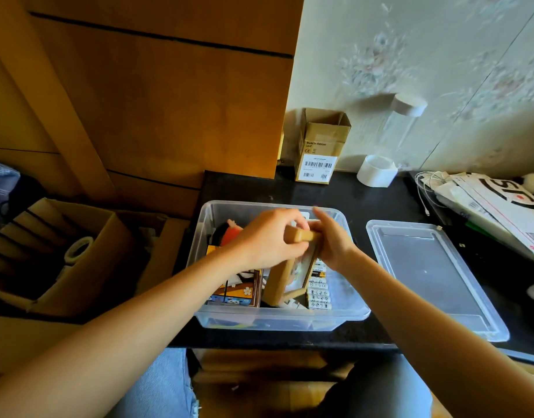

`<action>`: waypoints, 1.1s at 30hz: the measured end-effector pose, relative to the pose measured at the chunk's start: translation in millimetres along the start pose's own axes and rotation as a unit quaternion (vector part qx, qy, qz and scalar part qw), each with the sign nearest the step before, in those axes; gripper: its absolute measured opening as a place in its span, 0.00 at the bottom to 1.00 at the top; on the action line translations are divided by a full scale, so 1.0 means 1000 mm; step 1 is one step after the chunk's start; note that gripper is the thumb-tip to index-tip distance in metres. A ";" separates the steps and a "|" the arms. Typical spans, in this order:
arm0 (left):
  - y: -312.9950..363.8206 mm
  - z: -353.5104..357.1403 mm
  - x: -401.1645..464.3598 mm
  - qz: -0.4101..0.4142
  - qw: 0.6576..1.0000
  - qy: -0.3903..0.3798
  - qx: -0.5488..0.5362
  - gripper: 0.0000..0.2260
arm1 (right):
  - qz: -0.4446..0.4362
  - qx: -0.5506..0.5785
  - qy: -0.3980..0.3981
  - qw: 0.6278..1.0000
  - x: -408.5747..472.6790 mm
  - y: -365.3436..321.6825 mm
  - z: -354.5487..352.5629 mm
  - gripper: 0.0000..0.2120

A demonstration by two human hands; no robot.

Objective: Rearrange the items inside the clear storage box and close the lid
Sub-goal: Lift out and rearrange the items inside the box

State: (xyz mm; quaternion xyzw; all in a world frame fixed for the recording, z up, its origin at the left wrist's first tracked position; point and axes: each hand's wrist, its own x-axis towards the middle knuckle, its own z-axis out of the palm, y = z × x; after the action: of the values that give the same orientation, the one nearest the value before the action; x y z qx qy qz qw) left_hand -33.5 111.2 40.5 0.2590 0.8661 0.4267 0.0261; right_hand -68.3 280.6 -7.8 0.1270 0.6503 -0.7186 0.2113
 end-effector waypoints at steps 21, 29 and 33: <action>-0.008 -0.004 0.002 -0.043 0.905 -0.378 0.190 0.20 | 0.143 -0.471 -0.182 0.851 -0.015 -0.021 0.010 0.13; -0.016 -0.021 0.001 -0.055 0.984 -0.166 0.016 0.11 | 0.085 -0.440 -0.101 0.888 0.005 -0.020 0.015 0.10; -0.048 -0.047 0.001 -0.106 0.987 0.033 0.117 0.06 | 0.120 -0.431 -0.058 0.892 0.021 -0.020 0.025 0.12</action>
State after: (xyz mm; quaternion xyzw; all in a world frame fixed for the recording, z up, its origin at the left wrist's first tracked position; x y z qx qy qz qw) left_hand -67.5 53.3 34.7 0.1529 0.9331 0.3252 0.0117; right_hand -93.7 254.1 3.1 0.0582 0.8626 -0.3431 0.3671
